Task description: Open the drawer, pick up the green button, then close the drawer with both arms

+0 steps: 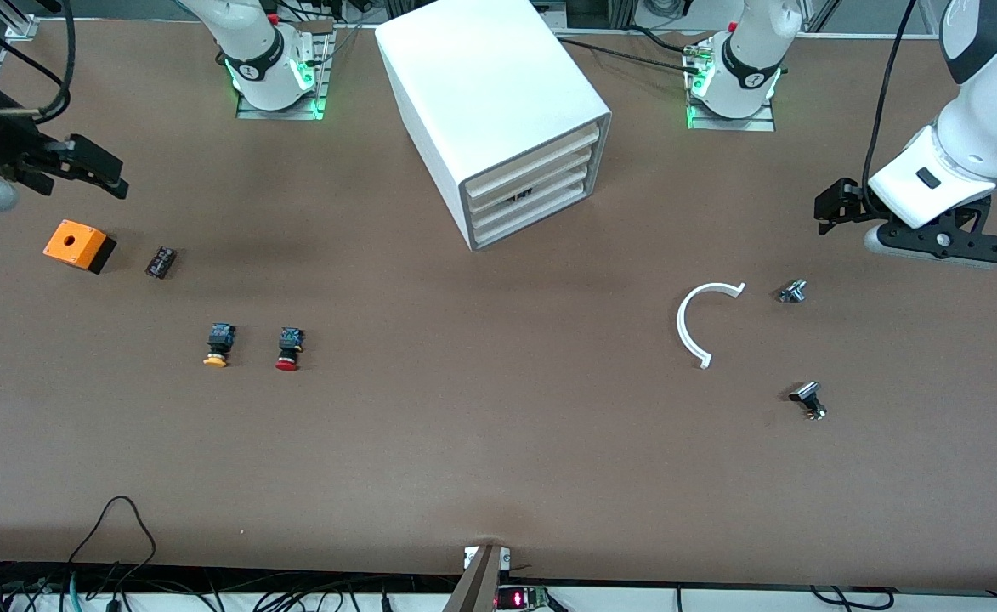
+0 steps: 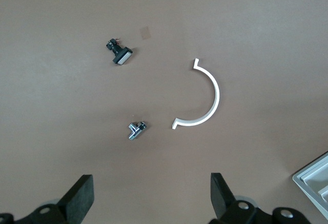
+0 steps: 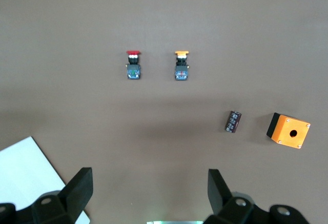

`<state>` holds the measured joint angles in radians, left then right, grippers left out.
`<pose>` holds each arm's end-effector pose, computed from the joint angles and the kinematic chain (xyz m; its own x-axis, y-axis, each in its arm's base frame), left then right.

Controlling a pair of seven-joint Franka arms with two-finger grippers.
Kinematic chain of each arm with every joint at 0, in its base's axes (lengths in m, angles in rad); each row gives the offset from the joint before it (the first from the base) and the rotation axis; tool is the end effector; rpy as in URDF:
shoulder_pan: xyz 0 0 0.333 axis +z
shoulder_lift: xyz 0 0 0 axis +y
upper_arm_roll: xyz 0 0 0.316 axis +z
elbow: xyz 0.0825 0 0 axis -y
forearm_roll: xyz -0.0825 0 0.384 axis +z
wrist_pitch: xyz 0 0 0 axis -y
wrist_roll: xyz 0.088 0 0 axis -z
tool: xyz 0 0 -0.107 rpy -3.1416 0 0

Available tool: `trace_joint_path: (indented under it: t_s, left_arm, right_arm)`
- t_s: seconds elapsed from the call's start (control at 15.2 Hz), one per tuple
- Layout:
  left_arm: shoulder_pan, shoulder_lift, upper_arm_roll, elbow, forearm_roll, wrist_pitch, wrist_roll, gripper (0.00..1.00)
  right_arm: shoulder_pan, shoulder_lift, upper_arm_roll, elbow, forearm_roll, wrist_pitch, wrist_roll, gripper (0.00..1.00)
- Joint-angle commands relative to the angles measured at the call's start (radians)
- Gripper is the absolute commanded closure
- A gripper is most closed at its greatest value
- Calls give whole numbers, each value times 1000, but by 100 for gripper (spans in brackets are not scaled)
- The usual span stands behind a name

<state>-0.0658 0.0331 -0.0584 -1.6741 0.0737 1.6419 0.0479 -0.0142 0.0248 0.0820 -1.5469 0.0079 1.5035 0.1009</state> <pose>0.5620 -0.0622 0.5634 0.9820 -0.1761 -0.0687 -0.1807 -0.9812 -0.0678 0.5536 0.0379 0.6163 0.9971 -0.0326 -0.0687 -0.0329 -0.9995 -0.0030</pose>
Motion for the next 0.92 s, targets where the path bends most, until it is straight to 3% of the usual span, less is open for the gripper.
trace_joint_path:
  t_s: [0.0, 0.33, 0.85]
  left_arm:
    - [1, 44, 0, 44, 18, -27, 3, 0]
    - [11, 65, 0, 45, 15, -11, 3, 0]
    - [-55, 145, -34, 40, -50, -109, 18, 0]
  right_arm:
    - [-10, 56, 8, 11, 1, -15, -43, 1]
    - [-7, 133, 10, -13, 41, 23, 25, 1]
    - [72, 216, 15, -101, 40, 184, 262, 1]
